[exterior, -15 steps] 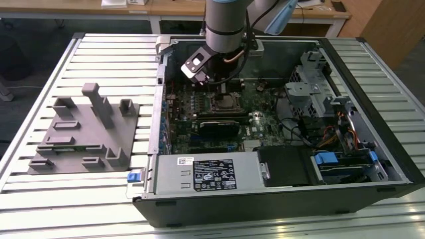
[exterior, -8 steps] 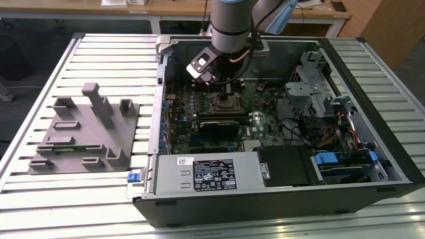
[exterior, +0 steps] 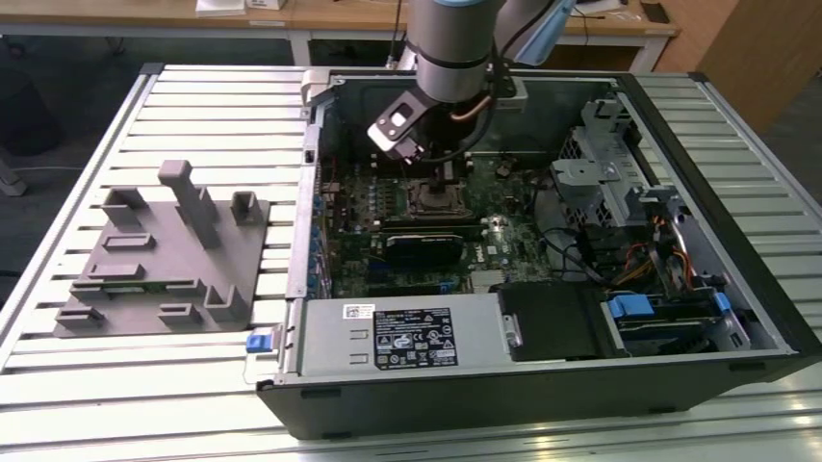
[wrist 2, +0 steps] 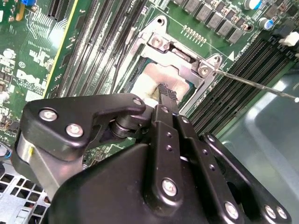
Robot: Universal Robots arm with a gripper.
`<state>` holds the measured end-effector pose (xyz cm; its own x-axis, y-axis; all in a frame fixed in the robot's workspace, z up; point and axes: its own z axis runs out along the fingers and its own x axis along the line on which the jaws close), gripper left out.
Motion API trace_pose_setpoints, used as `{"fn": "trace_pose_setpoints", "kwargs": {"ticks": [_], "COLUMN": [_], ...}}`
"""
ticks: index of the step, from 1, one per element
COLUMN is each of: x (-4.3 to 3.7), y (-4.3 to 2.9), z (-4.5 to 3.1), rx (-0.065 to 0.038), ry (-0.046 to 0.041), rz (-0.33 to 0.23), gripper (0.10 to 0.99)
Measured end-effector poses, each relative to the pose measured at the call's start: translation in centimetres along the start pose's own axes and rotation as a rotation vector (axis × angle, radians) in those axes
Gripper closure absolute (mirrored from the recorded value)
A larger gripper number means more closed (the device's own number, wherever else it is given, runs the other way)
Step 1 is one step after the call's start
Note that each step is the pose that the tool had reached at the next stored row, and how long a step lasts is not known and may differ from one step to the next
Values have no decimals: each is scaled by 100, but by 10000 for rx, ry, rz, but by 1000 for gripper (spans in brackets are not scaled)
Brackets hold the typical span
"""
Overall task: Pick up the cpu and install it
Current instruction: 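Install the first cpu locking lever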
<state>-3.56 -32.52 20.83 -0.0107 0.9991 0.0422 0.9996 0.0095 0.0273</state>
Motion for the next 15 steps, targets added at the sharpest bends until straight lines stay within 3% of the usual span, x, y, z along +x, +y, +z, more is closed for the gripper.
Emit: {"fn": "trace_pose_setpoints", "kwargs": {"ticks": [6, 15], "x": [1, 6], "y": [13, 17], "z": [-13, -148], "rx": [3, 2], "ry": [-4, -1], "rz": [1, 1], "gripper": [980, 980]}}
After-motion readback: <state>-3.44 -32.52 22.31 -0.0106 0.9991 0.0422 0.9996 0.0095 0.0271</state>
